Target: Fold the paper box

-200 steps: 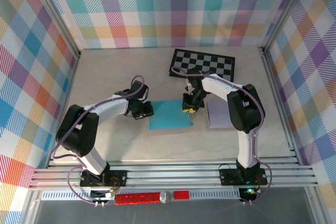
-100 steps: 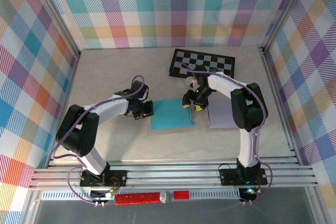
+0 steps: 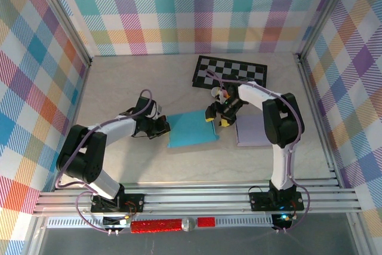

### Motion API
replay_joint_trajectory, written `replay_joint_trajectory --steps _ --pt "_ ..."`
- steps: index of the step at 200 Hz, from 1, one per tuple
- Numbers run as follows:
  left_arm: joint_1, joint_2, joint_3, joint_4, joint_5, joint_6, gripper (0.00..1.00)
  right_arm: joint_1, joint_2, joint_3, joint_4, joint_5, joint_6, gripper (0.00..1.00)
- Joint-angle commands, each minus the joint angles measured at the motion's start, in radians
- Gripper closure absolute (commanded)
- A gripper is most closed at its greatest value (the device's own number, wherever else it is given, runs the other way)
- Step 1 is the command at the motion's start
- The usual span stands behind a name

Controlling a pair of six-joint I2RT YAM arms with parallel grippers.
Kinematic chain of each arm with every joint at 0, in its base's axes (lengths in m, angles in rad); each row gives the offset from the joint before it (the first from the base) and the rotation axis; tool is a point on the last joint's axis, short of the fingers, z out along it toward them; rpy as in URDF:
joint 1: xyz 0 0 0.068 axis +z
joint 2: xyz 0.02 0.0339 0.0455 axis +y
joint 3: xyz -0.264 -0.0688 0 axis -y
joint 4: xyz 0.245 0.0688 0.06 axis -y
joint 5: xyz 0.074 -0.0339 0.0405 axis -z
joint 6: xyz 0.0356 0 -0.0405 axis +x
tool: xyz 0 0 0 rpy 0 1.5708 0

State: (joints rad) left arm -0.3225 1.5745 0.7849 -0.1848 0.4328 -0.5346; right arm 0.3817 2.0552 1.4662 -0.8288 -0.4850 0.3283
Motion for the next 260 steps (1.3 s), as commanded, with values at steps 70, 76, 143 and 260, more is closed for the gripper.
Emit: replay_joint_trajectory --steps 70,76,143,260 --pt "0.101 0.025 -0.078 0.093 0.153 -0.008 1.0 0.005 0.06 0.011 0.098 -0.255 -0.008 0.21" --pt "0.106 0.024 -0.08 0.093 0.152 -0.009 1.0 0.005 0.058 0.008 0.1 -0.26 -0.008 0.21" --pt "0.145 0.012 -0.104 0.077 0.154 0.0 1.0 0.006 0.039 -0.041 0.211 -0.391 0.016 0.2" --pt "0.154 0.028 -0.094 0.114 0.155 -0.022 1.0 0.06 0.032 -0.055 0.354 -0.49 0.162 0.42"
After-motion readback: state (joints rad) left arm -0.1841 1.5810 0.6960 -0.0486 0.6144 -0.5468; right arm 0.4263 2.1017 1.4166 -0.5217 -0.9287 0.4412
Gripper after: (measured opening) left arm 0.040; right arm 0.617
